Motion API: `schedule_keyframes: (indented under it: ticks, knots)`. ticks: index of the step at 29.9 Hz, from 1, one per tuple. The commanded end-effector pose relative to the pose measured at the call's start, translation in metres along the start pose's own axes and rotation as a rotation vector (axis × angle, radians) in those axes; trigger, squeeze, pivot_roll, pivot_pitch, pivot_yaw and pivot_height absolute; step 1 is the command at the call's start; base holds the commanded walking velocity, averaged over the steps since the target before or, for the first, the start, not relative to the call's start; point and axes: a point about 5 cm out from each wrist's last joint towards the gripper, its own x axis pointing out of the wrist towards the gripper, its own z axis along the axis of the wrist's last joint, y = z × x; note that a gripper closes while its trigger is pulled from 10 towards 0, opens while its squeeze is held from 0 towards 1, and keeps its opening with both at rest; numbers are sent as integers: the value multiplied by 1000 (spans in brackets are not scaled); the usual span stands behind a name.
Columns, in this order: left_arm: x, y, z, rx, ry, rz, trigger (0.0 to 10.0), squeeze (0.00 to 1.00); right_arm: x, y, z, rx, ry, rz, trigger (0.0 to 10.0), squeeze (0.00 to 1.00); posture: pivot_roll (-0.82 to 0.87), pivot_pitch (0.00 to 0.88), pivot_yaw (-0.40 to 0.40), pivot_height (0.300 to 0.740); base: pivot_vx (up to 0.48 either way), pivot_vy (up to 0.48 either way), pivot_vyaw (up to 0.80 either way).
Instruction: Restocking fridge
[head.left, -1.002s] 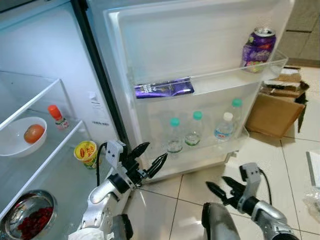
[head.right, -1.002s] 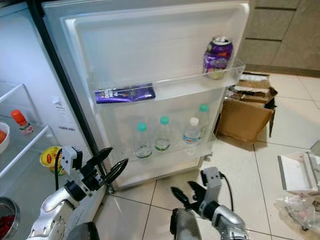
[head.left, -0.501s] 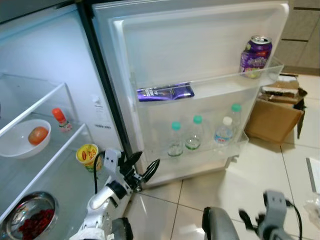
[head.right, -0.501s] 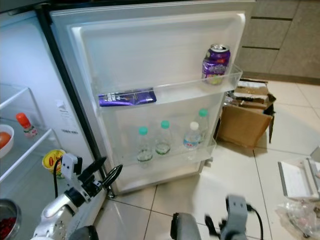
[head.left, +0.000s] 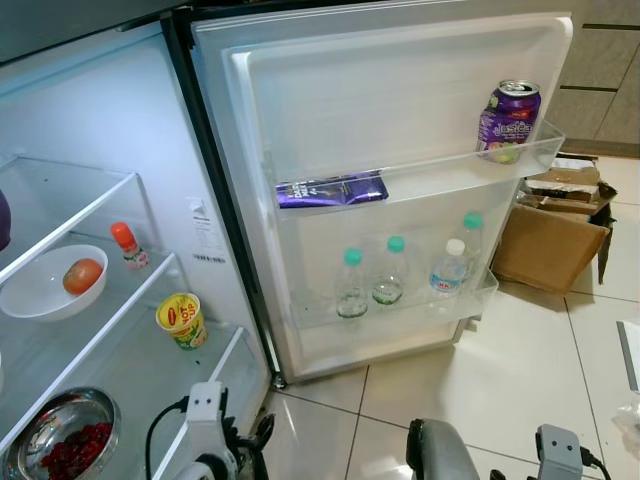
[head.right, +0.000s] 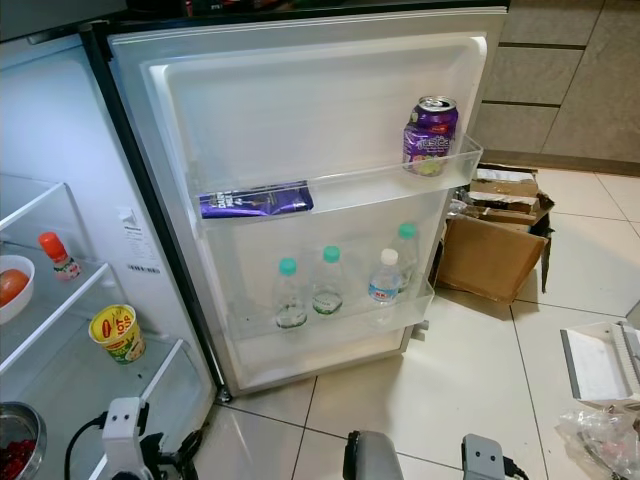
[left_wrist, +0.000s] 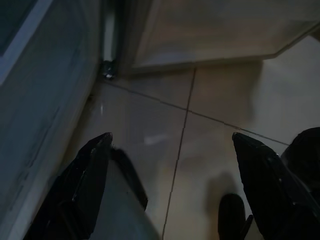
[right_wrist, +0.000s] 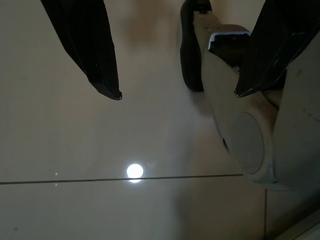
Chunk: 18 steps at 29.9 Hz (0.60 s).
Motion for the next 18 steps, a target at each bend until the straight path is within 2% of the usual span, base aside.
schedule_keyframes:
  ticks: [1, 4, 12, 18]
  knots:
    - [-5, 8, -4, -19, 5, 44, 10000, 0, 2, -1, 15, -10, -51, -5, 10000, 0, -34, 0, 3, 520, 0, 0, 0]
    - [-5, 11, -4, -12, 14, 69, 10000, 0, 5, 0, 33, -32, -100, 0, 10000, 0, -37, 0, 4, 535, 0, 0, 0]
    - [-7, 14, -6, -4, 23, 103, 10000, 0, 7, 3, 45, -60, -134, 17, 10000, 0, -39, 0, 0, 560, 0, 0, 0]
    - [-11, 16, -15, -17, 54, 141, 10000, 0, 7, 4, 52, -86, -152, 30, 10000, 0, -40, 0, -10, 585, 0, 0, 0]
